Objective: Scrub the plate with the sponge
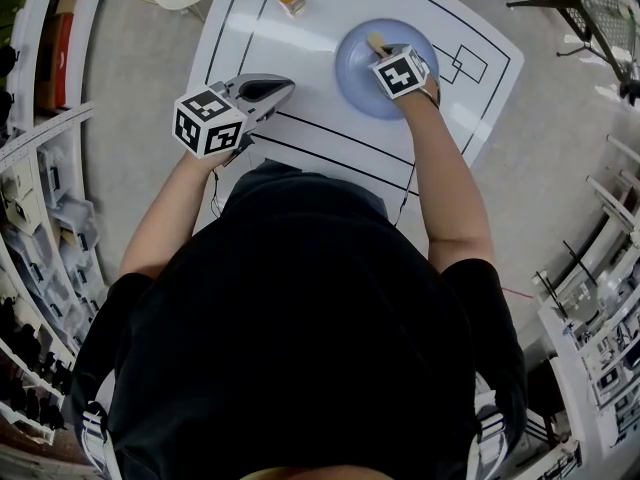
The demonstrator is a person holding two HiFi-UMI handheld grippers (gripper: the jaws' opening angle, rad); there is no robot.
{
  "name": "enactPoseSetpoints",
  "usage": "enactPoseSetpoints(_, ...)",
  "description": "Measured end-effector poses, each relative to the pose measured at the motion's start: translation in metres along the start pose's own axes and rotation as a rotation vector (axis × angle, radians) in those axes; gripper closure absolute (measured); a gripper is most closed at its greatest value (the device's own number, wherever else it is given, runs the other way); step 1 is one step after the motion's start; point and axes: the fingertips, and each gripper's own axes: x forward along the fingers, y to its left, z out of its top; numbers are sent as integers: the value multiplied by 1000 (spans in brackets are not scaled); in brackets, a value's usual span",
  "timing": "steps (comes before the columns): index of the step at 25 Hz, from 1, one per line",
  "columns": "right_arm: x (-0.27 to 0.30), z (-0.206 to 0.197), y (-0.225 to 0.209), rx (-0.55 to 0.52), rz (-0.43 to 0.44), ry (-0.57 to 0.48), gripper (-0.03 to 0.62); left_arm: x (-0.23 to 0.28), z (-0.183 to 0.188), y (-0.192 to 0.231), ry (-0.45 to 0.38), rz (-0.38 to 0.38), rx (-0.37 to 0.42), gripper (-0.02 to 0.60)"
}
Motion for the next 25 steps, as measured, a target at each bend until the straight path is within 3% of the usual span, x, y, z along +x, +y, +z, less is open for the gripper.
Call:
enactPoseSetpoints(11, -9, -30, -29, 100, -43, 7, 557, 4, -1, -4, 9, -12, 8, 574)
enactPoseSetpoints(15, -13, -55, -24, 145, -41, 63, 557, 3, 2, -5, 4, -15, 15, 574)
enactPoseSetpoints(25, -20, -77, -8, 158, -46, 74, 557, 2, 0, -12, 16, -28, 33, 574)
